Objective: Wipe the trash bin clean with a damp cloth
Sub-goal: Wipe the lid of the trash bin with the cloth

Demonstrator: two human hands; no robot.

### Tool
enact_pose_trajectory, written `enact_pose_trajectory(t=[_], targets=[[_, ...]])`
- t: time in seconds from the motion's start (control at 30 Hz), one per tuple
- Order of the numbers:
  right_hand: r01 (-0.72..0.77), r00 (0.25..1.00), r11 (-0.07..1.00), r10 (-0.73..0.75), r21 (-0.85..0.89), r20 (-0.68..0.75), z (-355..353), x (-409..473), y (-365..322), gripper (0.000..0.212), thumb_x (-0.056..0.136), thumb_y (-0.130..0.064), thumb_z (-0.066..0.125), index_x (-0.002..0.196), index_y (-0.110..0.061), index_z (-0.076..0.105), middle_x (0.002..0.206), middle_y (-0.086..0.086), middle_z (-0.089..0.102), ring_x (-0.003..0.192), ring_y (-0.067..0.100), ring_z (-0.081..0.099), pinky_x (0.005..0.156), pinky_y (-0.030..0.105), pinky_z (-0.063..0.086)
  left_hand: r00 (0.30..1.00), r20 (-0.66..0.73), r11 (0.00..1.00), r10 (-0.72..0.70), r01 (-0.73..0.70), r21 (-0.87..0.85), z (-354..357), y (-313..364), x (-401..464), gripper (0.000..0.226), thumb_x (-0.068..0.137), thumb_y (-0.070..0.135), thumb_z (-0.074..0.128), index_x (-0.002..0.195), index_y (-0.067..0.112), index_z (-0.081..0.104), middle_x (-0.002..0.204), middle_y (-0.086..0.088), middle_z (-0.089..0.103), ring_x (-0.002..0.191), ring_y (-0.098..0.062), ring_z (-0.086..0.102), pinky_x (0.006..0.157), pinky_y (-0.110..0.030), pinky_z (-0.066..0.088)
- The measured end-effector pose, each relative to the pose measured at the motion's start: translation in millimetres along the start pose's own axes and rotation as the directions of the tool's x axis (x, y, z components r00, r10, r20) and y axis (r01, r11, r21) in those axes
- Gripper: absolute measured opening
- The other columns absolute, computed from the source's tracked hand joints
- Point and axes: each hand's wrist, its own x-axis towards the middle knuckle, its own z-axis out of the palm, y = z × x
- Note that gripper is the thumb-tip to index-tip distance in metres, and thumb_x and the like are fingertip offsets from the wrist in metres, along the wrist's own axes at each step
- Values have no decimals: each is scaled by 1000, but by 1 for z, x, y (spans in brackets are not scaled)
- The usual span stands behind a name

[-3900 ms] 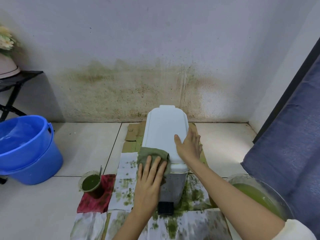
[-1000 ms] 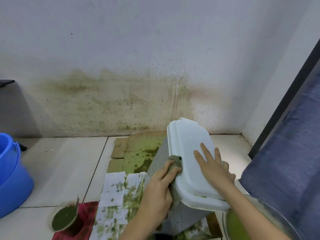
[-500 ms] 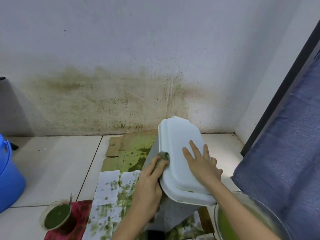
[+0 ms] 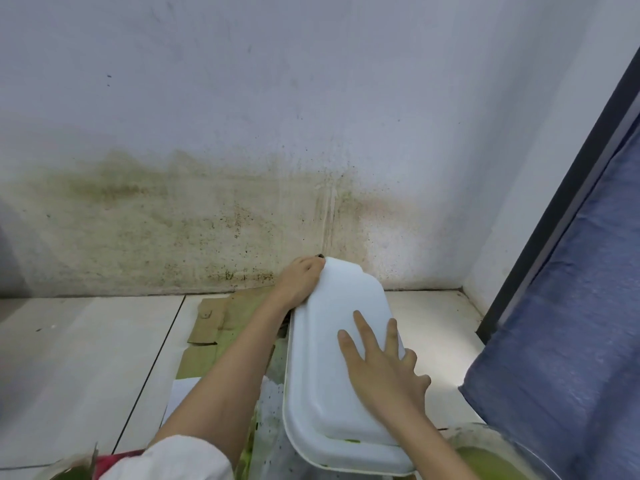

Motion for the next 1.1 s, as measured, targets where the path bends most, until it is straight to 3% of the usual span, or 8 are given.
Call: enact_pose_trajectory(t=[0.27,0.37,0.47,0.53,0.63,0.77,0.9,1.1], targets=[[-3,1000,1000,3,-8,12,3,-1,-5,57,88,-71,8,140,-58,-8,158,-7,-17,141,32,11,109,55,16,998,-15,986,58,-55,155,5,6,-119,55,100,38,26,151,27,7,158,9,0,144,-12,15,111,-28,19],[-2,1000,1000,2,-2,1,0,-4,0,56,88,-71,9,140,-59,-8,158,-8,-15,141,32,13,107,55,17,980,27,963,195,-197,183,-7,-3,-148,45,101,27,30,145,38,21,149,16,30,126,-18,39,100,-19,26],[-16,1000,1000,16,26,10,-4,-5,7,56,88,-71,9,140,-59,-7,158,-9,-14,140,31,14,108,55,17,965,79,968,249,-250,-1,-23,-19,-147,39,99,32,40,124,61,34,97,39,55,99,-9,37,85,-13,26],[-15,1000,1000,15,25,12,-4,-6,7,56,88,-71,9,140,-59,-8,158,-9,-15,141,31,13,108,55,17,952,74,954,297,-298,6,-16,-33,-135,36,91,55,32,123,70,30,122,48,42,119,3,25,100,-12,11],[2,1000,1000,-2,1,12,-1,-7,-2,57,88,-71,8,140,-58,-10,158,-8,-17,142,33,9,108,56,16,975,0,974,223,-222,-49,4,-35,-91,45,95,56,21,141,53,18,153,27,7,141,-1,-8,116,-38,-8],[-15,1000,1000,15,-6,18,3,-5,-12,57,89,-70,7,141,-56,-9,158,-7,-18,142,34,6,110,57,16,997,-56,944,58,-73,-321,2,-13,-65,47,102,37,27,148,31,19,157,16,10,144,-2,6,120,-41,6],[-31,1000,1000,31,-7,6,4,-3,-11,57,89,-69,7,143,-55,-7,158,-6,-16,142,35,8,109,57,18,993,-93,935,74,-102,-341,13,-16,-120,45,102,36,29,147,33,25,154,19,20,141,2,17,118,-31,14],[4,1000,999,-3,-52,15,17,-16,-34,57,93,-64,8,145,-48,-7,158,-2,-19,142,38,5,109,61,15,920,-387,946,66,-181,-270,26,-30,-224,36,95,36,34,129,46,43,134,30,43,127,11,38,105,-12,32]])
